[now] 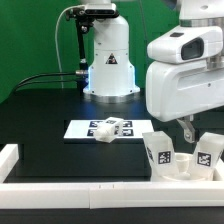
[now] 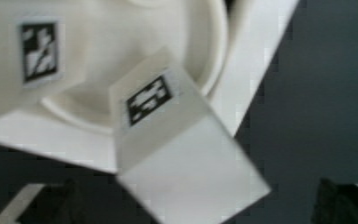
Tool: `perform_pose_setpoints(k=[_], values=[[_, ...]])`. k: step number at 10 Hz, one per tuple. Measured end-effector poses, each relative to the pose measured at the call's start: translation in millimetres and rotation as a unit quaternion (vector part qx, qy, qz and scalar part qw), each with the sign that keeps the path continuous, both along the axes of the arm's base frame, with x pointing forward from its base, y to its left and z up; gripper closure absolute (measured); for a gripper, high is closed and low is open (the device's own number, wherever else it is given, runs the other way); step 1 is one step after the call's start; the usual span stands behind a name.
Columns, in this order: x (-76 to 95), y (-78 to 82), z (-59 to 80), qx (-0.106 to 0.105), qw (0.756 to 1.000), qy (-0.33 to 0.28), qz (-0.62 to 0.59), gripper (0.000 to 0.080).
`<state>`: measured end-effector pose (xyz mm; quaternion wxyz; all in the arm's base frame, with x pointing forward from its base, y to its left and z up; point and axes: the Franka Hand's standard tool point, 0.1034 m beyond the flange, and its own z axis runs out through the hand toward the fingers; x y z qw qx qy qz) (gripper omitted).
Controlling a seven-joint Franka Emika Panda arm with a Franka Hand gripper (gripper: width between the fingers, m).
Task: Assemble stool
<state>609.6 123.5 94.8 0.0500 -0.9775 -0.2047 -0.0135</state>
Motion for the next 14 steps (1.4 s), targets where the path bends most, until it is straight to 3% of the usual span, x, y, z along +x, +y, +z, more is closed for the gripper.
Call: perform_pose_setpoints(k=[4,5,7,9,12,14], values=[[0.0,-7.6,-2.5,-0.015,0.993,-0.010,0.114,0.0150],[2.6,-3.8,-10.1,-0.027,0.989,-0.025,0.142,0.0150],[3.4,-3.2,-13.4,-0.030,0.991,-0.027,0.127,0.0150],[3.2,-3.8,-14.4,-0.029,0.995,-0.024,0.093,0.0409],[4.5,-12.6,-14.6,-0.031,0.999,-0.016,-0.030,0.0468],[11.2,-29.2,-10.6,-0.027,0.977,-0.008,-0.213,0.0468]])
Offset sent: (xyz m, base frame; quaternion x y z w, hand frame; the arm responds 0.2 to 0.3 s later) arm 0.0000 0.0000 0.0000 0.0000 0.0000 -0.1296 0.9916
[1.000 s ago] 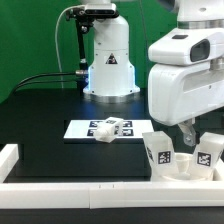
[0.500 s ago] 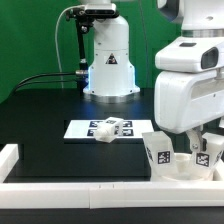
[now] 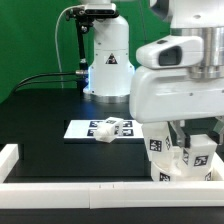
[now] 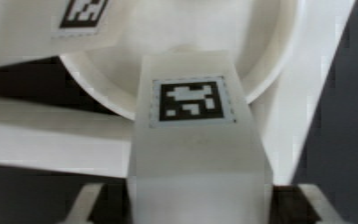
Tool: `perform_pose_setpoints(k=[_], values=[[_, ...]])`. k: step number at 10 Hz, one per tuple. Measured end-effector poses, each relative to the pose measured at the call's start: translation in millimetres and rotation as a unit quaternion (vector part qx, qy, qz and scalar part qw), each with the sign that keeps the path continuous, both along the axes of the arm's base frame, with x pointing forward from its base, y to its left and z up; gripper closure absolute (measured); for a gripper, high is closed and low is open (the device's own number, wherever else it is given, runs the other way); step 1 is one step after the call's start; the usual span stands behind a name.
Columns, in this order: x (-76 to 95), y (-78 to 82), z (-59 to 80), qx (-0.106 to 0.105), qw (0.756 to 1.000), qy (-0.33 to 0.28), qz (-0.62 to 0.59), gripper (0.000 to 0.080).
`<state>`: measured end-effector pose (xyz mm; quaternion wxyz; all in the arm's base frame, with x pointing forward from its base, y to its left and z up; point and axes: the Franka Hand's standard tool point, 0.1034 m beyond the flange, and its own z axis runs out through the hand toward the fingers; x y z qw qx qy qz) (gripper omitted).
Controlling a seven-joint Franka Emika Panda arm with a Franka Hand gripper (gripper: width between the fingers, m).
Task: Assemble stool
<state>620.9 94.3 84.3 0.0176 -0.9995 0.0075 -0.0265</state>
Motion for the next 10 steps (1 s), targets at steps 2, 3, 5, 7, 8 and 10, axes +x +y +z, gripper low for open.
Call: perform_pose_setpoints(k=[2,3,5,7,8,10], values=[[2.0,-12.4,-0.8,0.009,0.990,0.003,-0.137,0.0468],[1.8,-16.6,-1.9,0.008,0.981,0.003,-0.195,0.0468],[1.4,-21.4,-2.5,0.007,0.969,0.001,-0.246,0.0466],[-0.6,-27.8,-2.8,0.007,0.949,0.005,-0.315,0.0466],[-4.1,-33.4,-3.3,0.017,0.929,0.003,-0.369,0.0466],[-8.8,-38.3,-4.0,0.030,0.911,0.000,-0.412,0.0465]])
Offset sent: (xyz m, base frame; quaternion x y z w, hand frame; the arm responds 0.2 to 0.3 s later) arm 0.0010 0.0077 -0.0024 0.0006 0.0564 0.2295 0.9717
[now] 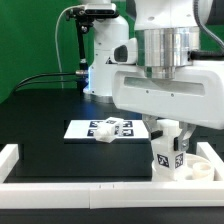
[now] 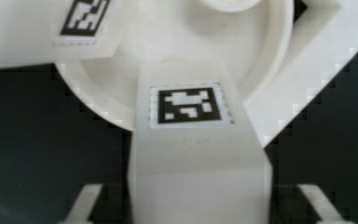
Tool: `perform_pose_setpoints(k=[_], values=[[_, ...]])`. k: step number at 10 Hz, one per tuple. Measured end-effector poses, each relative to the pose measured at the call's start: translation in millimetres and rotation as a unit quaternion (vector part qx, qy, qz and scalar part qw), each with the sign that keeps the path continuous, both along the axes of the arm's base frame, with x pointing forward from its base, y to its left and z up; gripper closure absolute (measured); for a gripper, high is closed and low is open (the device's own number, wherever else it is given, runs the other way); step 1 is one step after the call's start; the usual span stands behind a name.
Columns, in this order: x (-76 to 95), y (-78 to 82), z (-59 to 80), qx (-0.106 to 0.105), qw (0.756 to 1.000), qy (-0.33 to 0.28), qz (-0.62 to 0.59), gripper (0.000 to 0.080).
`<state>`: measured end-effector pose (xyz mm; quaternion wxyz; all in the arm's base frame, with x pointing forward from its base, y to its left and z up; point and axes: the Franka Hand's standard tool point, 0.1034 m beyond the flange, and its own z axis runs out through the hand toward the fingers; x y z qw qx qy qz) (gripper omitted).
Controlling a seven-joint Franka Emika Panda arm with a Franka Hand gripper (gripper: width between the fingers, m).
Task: Assemble stool
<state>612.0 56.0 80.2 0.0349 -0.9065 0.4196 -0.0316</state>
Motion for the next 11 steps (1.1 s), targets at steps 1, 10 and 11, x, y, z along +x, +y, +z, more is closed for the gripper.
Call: perform_pose_setpoints(k=[1,10,11], values=[[-0.1,0.5,-0.4,0.000,1.000,0.000,0.001,0.0366],[-7.9,-32.3,37.4,0.019,0.998,-0.020,0.064,0.0150],[-15.0,-42.4,35.0,0.020,0.995,-0.024,0.094,0.0150]])
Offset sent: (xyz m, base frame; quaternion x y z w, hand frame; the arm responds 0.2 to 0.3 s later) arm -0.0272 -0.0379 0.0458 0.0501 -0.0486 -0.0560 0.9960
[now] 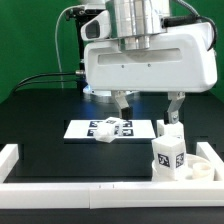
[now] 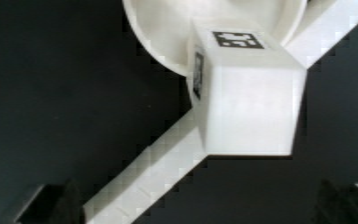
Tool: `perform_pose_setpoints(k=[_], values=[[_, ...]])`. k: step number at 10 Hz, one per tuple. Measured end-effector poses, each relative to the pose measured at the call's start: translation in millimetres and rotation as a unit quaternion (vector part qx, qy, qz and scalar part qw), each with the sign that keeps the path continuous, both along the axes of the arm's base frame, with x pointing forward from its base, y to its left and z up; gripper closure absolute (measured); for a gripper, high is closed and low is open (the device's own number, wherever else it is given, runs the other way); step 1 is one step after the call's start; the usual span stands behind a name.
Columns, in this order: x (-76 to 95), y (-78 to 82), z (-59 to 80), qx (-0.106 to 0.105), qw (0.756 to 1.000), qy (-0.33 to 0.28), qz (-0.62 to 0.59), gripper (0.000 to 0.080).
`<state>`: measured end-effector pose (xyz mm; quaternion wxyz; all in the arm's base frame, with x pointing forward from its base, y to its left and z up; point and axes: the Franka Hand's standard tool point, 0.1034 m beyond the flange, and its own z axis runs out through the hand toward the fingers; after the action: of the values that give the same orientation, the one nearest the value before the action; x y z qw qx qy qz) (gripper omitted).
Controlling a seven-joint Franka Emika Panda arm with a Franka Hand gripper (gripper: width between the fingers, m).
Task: Assemble stool
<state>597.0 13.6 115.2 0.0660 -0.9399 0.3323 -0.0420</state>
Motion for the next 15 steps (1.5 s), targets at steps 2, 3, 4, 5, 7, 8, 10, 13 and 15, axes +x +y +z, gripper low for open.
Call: perform_pose_setpoints(k=[2,3,4,5,7,8,10,13,15], values=[[-35.4,-30.4,-6.5,0.004,0.996,0.014,0.086,0.0150],[-41.6,-35.1,-8.3,-0.006,0.994,0.014,0.108,0.0150],[-37.5,-28.6,-7.0,-0.023,0.989,0.002,0.144,0.0150],[-37.8,-28.9,-7.4,-0.024,0.986,0.000,0.165,0.0150],[-39.1,-31.0,-9.4,-0.024,0.987,0.003,0.160,0.0150],[-50.9,-35.9,-18.0,-0.019,0.988,0.017,0.154,0.0150],[-90.2,-37.9,-32.1,-0.006,0.987,0.055,0.148,0.0150],[-99.0,-38.2,-36.9,-0.012,0.987,0.052,0.148,0.0150],[-103.8,-39.4,-39.4,-0.009,0.988,0.057,0.145,0.0150]])
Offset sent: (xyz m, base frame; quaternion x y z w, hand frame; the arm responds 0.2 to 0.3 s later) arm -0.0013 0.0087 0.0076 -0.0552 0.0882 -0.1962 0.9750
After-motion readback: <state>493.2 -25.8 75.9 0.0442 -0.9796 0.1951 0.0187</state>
